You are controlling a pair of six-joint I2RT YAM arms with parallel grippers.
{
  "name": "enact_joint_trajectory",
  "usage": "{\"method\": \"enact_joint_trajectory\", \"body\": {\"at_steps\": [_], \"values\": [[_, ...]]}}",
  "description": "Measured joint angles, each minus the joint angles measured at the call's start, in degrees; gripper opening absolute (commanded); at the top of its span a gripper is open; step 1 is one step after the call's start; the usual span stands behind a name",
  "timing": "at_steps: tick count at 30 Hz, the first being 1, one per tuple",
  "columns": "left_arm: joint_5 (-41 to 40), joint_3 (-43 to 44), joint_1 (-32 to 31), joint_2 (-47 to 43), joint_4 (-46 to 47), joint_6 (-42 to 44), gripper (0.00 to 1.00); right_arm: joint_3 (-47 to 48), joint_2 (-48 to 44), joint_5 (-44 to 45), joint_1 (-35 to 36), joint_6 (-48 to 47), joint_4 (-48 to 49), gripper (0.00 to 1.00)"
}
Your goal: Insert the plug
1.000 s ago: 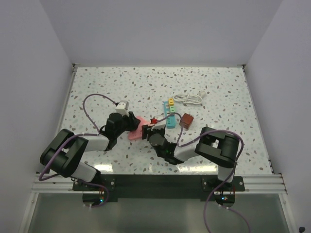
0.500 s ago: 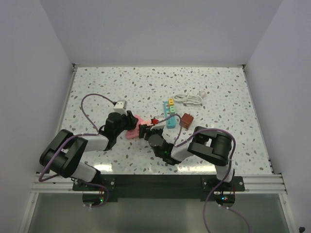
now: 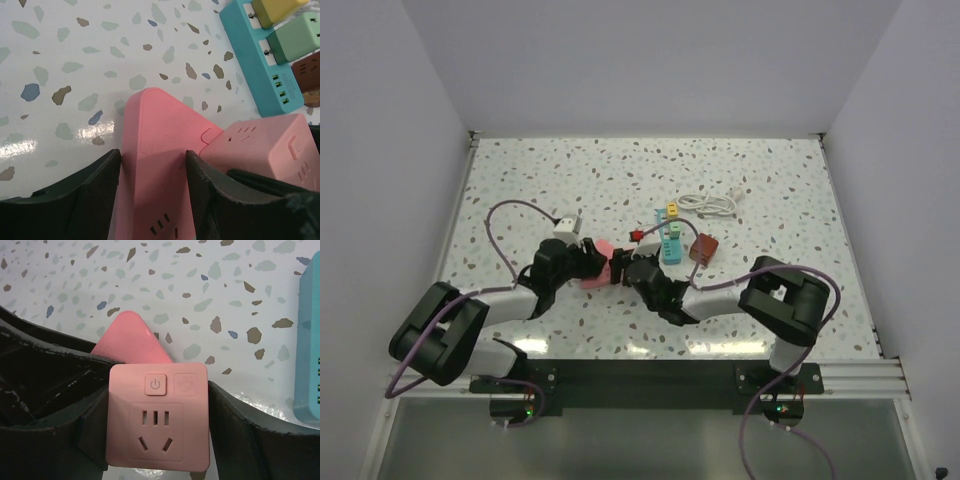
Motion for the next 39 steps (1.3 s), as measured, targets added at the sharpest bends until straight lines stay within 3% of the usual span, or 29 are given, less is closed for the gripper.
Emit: {"method": "enact_joint_trajectory", "body": {"at_steps": [7, 13, 18, 19, 25, 30, 31, 32, 39], "values": [[3.19, -3.17, -0.83, -1.27, 2.73, -2.32, 0.59, 2.58, -2.71, -4.24, -3.72, -2.54, -10.21, 0.00], [-0.26, -3.56, -3.85, -1.44, 3.06, -2.84, 0.57, 6.88, -1.62, -3.74, -4.11, -5.01, -16.96, 0.01], [-6.16, -3.48, -8.15, -0.68, 3.50, -3.06, 0.56, 8.94, -1.38, -4.35, -5.09, -6.71, -20.57, 0.24], [-6.86, -3.41, -8.76, -0.35, 3.65, -3.17, 0.56, 9.20, -1.38, -4.33, -5.22, -7.08, -21.16, 0.35], [-9.62, -3.28, -11.96, 1.38, 5.11, -4.22, 0.55, 10.97, -1.86, -4.87, -6.78, -9.92, -25.38, 0.69], [-8.87, -3.30, -14.95, 1.99, 5.33, -5.75, 0.55, 12.24, -2.73, -5.38, -8.57, -12.13, -29.97, 0.82], [-8.68, -3.30, -16.13, 2.27, 5.44, -6.05, 0.55, 12.28, -3.28, -5.27, -8.98, -12.72, -31.23, 0.90], [-8.37, -3.21, -17.20, 2.60, 5.46, -6.54, 0.55, 12.28, -3.91, -5.22, -9.33, -13.14, -32.35, 0.93], [-6.12, -1.05, -23.43, 6.14, 5.55, -8.39, 0.55, 10.27, -11.13, -5.07, -10.34, -14.86, -39.93, 0.98]]}}
